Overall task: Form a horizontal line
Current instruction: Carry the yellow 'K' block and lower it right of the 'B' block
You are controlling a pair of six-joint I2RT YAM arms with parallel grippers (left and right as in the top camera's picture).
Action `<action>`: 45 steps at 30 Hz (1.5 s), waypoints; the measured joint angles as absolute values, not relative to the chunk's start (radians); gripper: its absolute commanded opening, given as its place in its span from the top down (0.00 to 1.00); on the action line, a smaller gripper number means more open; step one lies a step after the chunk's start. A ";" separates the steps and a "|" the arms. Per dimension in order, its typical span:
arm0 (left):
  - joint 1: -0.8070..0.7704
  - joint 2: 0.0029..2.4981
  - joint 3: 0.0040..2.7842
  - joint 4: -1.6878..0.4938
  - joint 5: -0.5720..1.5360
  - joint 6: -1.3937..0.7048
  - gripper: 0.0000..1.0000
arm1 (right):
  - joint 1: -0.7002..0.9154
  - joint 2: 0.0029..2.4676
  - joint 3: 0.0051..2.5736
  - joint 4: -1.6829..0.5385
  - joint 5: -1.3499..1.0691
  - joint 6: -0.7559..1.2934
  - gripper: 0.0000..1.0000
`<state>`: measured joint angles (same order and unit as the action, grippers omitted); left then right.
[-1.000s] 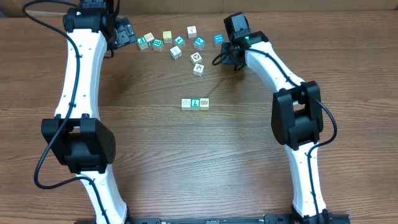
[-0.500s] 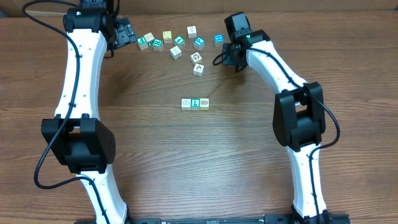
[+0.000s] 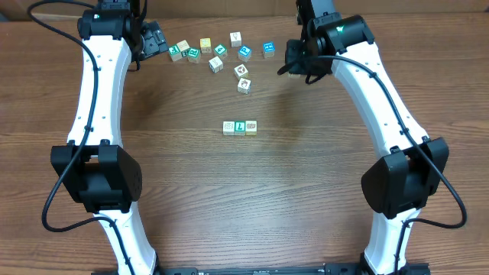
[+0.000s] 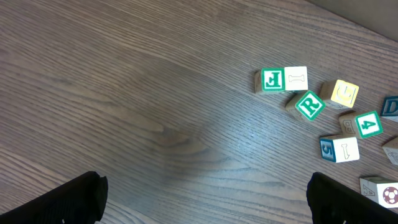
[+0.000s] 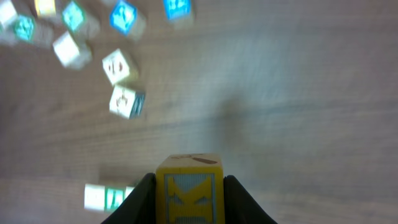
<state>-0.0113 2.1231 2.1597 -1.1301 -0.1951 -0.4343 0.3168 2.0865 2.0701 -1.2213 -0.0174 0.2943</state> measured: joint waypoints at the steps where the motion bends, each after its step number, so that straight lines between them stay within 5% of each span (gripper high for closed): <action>1: -0.011 2.123 2.160 -1.130 -0.196 -0.434 0.00 | 0.317 2.088 2.061 -1.235 -0.031 0.303 0.74; 16: -0.011 2.123 2.160 -1.130 -0.195 -0.434 0.00 | 0.458 2.100 1.716 -1.073 -0.063 0.385 0.70; 45: -0.011 2.123 2.160 -1.130 -0.195 -0.434 0.00 | 0.487 2.101 1.578 -0.864 0.033 0.486 0.73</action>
<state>-0.0113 2.1231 2.1597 -1.1301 -0.1951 -0.4339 0.4870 2.1014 1.5780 -0.8639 0.0334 0.4862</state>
